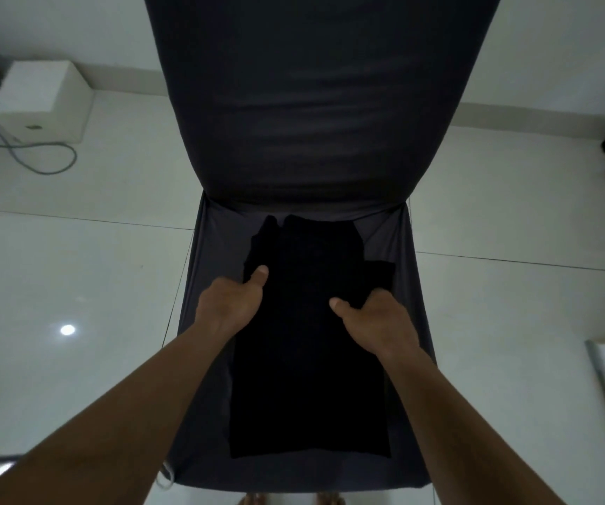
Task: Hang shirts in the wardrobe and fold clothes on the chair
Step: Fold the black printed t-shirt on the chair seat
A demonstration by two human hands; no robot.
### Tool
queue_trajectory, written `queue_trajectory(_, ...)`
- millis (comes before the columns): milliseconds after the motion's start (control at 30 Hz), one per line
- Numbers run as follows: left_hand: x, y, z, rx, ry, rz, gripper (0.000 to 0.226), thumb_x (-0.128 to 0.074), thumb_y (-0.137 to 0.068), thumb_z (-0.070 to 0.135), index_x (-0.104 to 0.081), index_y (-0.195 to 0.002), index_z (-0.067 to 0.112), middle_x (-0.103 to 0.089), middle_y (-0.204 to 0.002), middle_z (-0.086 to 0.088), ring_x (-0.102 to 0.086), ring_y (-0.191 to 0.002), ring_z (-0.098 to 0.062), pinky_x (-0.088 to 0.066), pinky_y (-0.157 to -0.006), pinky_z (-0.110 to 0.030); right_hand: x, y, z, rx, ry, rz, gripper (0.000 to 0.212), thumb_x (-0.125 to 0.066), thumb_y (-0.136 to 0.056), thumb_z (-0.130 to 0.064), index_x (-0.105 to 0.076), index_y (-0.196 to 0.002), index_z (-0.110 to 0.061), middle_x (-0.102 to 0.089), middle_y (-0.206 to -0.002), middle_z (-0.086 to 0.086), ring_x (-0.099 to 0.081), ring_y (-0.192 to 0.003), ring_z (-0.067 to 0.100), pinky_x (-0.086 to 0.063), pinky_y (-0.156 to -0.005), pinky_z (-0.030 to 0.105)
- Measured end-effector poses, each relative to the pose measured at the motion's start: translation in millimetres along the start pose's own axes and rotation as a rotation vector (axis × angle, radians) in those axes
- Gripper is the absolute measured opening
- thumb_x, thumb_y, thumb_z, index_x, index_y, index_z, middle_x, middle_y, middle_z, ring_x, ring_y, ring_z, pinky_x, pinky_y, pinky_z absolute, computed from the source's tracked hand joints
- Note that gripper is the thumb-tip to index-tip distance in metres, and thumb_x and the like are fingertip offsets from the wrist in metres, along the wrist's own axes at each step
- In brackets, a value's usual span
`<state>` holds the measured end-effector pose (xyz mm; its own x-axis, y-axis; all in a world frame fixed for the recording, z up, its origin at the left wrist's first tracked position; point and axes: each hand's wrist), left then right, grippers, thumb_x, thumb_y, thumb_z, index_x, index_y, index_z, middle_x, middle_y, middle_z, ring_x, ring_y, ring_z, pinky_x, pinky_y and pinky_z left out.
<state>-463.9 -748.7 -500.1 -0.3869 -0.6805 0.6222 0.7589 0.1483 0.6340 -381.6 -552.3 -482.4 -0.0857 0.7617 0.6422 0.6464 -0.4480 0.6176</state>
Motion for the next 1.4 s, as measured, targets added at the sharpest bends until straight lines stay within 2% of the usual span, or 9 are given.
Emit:
queue_trajectory(167, 14, 21, -20, 0.068, 0.023, -0.252, 0.059, -0.066, -0.086, 0.058, -0.067, -0.112, 0.005, -0.07, -0.1, -0.009, -0.064, -0.082, -0.018, -0.048, -0.059, -0.024, 1, 17, 19, 0.062, -0.24, -0.186, 0.03, -0.065, -0.096, -0.036, -0.062, -0.122, -0.022, -0.061, -0.089, -0.013, -0.058, -0.078, 0.001, -0.042, -0.062, 0.013)
queue_trajectory(500, 42, 44, -31, 0.149, -0.25, -0.682, 0.031, -0.078, -0.082, 0.042, -0.071, -0.101, 0.018, -0.073, -0.088, 0.008, -0.065, -0.073, -0.003, -0.044, -0.068, -0.02, 40, 27, 27, -0.205, 0.035, -0.528, 0.025, -0.076, -0.088, -0.027, -0.065, -0.107, -0.015, -0.068, -0.106, 0.002, -0.062, -0.088, 0.015, -0.052, -0.067, 0.026)
queue_trajectory(567, 44, 42, -26, 0.158, -0.346, -0.644, 0.045, -0.079, -0.078, 0.05, -0.069, -0.108, 0.018, -0.072, -0.097, 0.005, -0.066, -0.074, -0.005, -0.045, -0.065, -0.021, 41, 24, 25, -0.177, 0.077, -0.494, 0.036, -0.076, -0.087, -0.042, -0.065, -0.106, -0.014, -0.069, -0.105, 0.002, -0.064, -0.086, 0.014, -0.052, -0.066, 0.026)
queue_trajectory(667, 37, 38, -12, 0.018, -0.329, -0.29, 0.071, -0.075, -0.08, 0.052, -0.054, -0.132, 0.008, -0.067, -0.119, -0.013, -0.068, -0.095, -0.023, -0.046, -0.067, -0.029, 31, 11, 20, -0.032, 0.053, -0.108, 0.053, -0.067, -0.087, -0.06, -0.06, -0.105, -0.011, -0.067, -0.104, 0.008, -0.067, -0.099, 0.026, -0.048, -0.065, 0.027)
queue_trajectory(767, 20, 42, 8, -0.352, -0.217, 0.132, 0.02, -0.065, -0.088, 0.034, -0.057, -0.103, 0.024, -0.069, -0.099, -0.003, -0.065, -0.097, -0.026, -0.045, -0.076, -0.03, 16, -1, 10, 0.069, 0.02, 0.123, 0.072, -0.067, -0.09, -0.052, -0.044, -0.139, -0.004, -0.056, -0.134, 0.016, -0.055, -0.125, 0.034, -0.05, -0.098, 0.039)
queue_trajectory(833, 3, 43, 21, -0.502, -0.14, 0.061, 0.003, -0.065, -0.089, 0.026, -0.066, -0.089, 0.029, -0.07, -0.084, 0.007, -0.067, -0.085, -0.015, -0.051, -0.077, -0.027, 11, -7, 3, 0.082, -0.068, 0.125, 0.073, -0.071, -0.091, -0.042, -0.04, -0.143, -0.002, -0.055, -0.137, 0.015, -0.056, -0.123, 0.033, -0.049, -0.098, 0.034)
queue_trajectory(1000, -29, 37, 32, -0.489, -0.204, -0.16, 0.031, -0.063, -0.095, 0.03, -0.067, -0.126, 0.028, -0.07, -0.114, 0.002, -0.063, -0.099, -0.014, -0.047, -0.083, -0.02, 7, -20, -9, 0.024, -0.241, 0.072, 0.029, -0.076, -0.085, -0.017, -0.067, -0.106, 0.002, -0.071, -0.105, 0.017, -0.061, -0.069, 0.018, -0.057, -0.07, 0.032)
queue_trajectory(1300, -32, 44, 38, -0.415, -0.221, -0.087, 0.041, -0.063, -0.094, 0.034, -0.061, -0.134, 0.028, -0.067, -0.126, -0.003, -0.064, -0.107, -0.018, -0.053, -0.088, -0.027, 1, -15, -12, 0.208, -0.158, 0.182, 0.029, -0.063, -0.089, -0.007, -0.062, -0.117, -0.012, -0.061, -0.095, -0.002, -0.064, -0.088, 0.018, -0.054, -0.077, 0.029)
queue_trajectory(1400, -33, 48, 38, -0.395, -0.201, -0.089, 0.039, -0.058, -0.097, 0.034, -0.06, -0.135, 0.028, -0.068, -0.124, -0.002, -0.064, -0.101, -0.017, -0.054, -0.084, -0.026, -1, -19, -14, 0.173, -0.255, 0.129, 0.034, -0.064, -0.09, -0.008, -0.056, -0.123, -0.009, -0.059, -0.092, -0.002, -0.056, -0.073, 0.007, -0.046, -0.058, 0.019)
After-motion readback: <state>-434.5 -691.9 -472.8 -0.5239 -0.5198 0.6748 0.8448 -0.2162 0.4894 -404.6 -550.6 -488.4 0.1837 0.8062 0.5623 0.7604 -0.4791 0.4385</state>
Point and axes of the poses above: each hand's wrist, its own y-axis away from the middle knuckle, its own x-axis out of the back of the hand, z = x × y
